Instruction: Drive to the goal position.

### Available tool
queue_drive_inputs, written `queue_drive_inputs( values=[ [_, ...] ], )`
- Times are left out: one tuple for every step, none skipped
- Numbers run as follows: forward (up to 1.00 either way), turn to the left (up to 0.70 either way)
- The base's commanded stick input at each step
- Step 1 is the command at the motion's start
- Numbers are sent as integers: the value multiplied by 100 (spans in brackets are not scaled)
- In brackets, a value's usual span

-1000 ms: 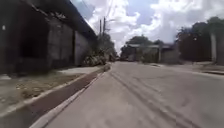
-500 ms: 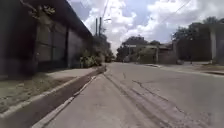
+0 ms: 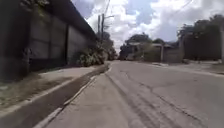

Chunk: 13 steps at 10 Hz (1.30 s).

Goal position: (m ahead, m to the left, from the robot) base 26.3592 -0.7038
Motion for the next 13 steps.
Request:
queue_drive_inputs(
  values=[
    [100,-40],
    [100,-40],
    [100,-28],
    [100,-7],
    [100,-3],
    [100,-3],
    [100,-2],
    [100,-2],
    [100,-2],
    [100,-1],
    [100,0],
    [100,0],
    [100,0]
  ],
)
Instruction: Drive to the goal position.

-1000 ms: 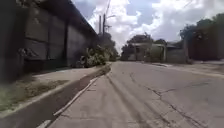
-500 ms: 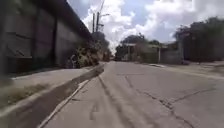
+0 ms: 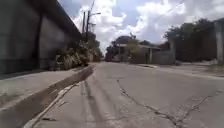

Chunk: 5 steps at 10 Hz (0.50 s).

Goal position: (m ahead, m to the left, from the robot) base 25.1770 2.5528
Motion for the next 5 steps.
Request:
queue_drive_inputs(
  values=[
    [100,0],
    [100,0],
    [100,0],
    [100,0],
    [100,0]
  ],
)
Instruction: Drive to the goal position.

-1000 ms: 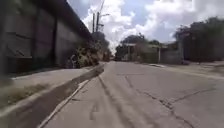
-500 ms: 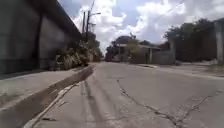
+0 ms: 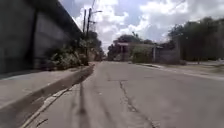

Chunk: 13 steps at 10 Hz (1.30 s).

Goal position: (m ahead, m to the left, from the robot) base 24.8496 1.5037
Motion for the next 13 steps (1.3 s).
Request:
queue_drive_inputs(
  values=[
    [100,0],
    [100,0],
    [100,0],
    [100,0],
    [100,0],
    [100,0],
    [100,0],
    [100,0],
    [100,-1],
    [100,-6],
    [100,-17],
    [100,-31],
    [100,-37]
  ],
)
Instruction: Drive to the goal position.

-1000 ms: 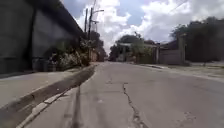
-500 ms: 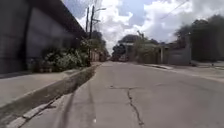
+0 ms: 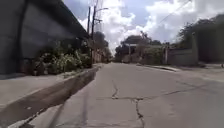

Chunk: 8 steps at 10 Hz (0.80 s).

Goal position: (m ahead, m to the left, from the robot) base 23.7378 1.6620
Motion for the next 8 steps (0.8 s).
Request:
queue_drive_inputs(
  values=[
    [100,-36],
    [100,0],
    [100,0],
    [100,0],
    [100,0],
    [100,0],
    [100,0],
    [100,0]
  ],
)
